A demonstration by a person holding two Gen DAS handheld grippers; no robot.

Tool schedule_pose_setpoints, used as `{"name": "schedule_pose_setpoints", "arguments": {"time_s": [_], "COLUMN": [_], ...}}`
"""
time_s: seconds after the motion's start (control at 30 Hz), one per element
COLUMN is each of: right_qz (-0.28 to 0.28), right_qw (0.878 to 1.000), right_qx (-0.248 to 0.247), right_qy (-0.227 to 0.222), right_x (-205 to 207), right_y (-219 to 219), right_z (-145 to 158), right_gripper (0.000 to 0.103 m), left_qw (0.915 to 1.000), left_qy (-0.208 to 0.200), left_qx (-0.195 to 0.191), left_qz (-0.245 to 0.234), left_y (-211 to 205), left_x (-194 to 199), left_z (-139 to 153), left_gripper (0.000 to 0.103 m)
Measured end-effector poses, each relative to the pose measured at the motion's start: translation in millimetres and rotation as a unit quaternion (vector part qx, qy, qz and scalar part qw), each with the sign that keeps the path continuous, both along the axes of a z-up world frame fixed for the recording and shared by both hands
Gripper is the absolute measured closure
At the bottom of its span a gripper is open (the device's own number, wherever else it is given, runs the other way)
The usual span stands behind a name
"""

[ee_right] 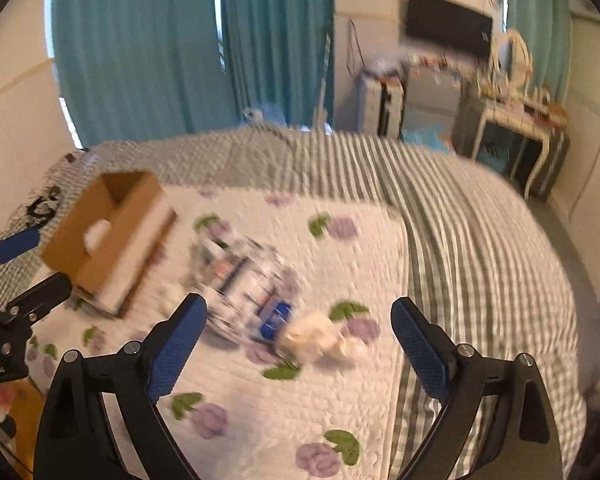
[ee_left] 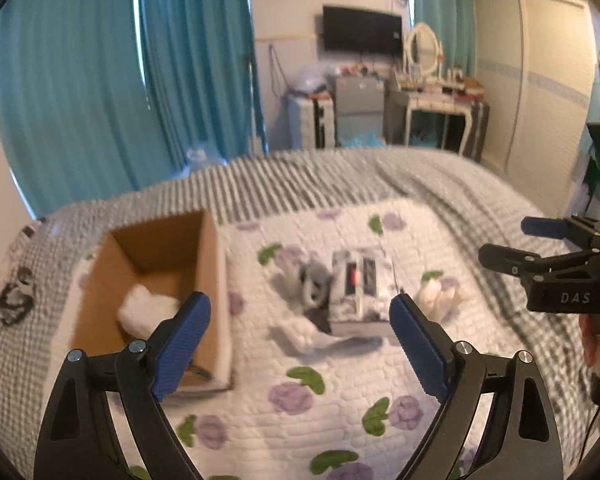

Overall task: Organize soft objects
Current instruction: 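Grasp the floral tissue pack with the left tool while the right tool holds the lace cloth, then place the tissue pack and lace cloth into the box with both tools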

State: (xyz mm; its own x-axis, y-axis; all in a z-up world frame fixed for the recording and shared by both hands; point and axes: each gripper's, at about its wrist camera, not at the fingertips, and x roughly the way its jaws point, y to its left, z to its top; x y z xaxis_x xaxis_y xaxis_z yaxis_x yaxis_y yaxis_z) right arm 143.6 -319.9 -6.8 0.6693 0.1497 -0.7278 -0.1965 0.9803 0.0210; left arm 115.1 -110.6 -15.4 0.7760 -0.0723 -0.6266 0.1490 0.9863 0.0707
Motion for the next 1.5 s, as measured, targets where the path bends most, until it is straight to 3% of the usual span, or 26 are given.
{"name": "schedule_pose_setpoints", "arguments": {"time_s": [0.17,0.37,0.47,0.53,0.63,0.73,0.83,1.0,1.13,1.3,1.5], "right_qz": [-0.026,-0.010,0.000,0.000,0.000,-0.004,-0.003,-0.003,-0.007,-0.003,-0.005], "right_qw": [0.998,0.994,0.990,0.991,0.996,0.998,0.997,0.997,0.997,0.998,0.999], "right_qx": [0.030,0.038,0.052,0.047,0.042,0.043,0.064,0.071,0.064,0.052,0.043], "right_qy": [0.050,0.106,0.129,0.126,0.085,0.055,0.044,0.040,0.044,0.037,0.030], "right_x": [30.4,59.7,68.5,70.2,68.5,67.7,69.9,68.3,68.6,66.6,50.2], "right_y": [-19.9,-17.4,-15.1,-15.2,-22.8,-30.8,-36.7,-40.4,-37.7,-31.2,-26.5], "right_z": [-54.5,-117.5,-139.7,-145.3,-137.1,-122.8,-112.0,-107.1,-104.3,-98.5,-76.1], "right_gripper": [0.009,0.012,0.034,0.066,0.074,0.075,0.075,0.075,0.075,0.075,0.075], "left_qw": [0.9993,0.9973,0.9961,0.9956,0.9956,0.9944,0.9938,0.9957,0.9949,0.9956,0.9963], "left_qy": [0.033,0.065,0.076,0.078,0.084,0.092,0.094,0.080,0.089,0.075,0.052], "left_qx": [-0.017,-0.022,-0.019,-0.014,-0.009,-0.027,-0.029,0.007,-0.016,-0.018,-0.028], "left_qz": [-0.010,-0.025,-0.042,-0.049,-0.041,-0.046,-0.051,-0.047,-0.045,-0.052,-0.062], "left_y": [-18.0,-33.8,-43.0,-48.7,-52.5,-53.4,-56.9,-70.4,-67.0,-65.5,-60.1], "left_x": [23.7,44.7,50.9,53.5,59.5,64.2,66.8,78.5,88.7,82.5,64.9], "left_z": [-41.0,-75.3,-88.0,-96.2,-109.4,-118.7,-123.4,-131.2,-137.0,-128.4,-98.1], "left_gripper": [0.011,0.011,0.011,0.011,0.011,0.011,0.011,0.011,0.016,0.022,0.023]}}
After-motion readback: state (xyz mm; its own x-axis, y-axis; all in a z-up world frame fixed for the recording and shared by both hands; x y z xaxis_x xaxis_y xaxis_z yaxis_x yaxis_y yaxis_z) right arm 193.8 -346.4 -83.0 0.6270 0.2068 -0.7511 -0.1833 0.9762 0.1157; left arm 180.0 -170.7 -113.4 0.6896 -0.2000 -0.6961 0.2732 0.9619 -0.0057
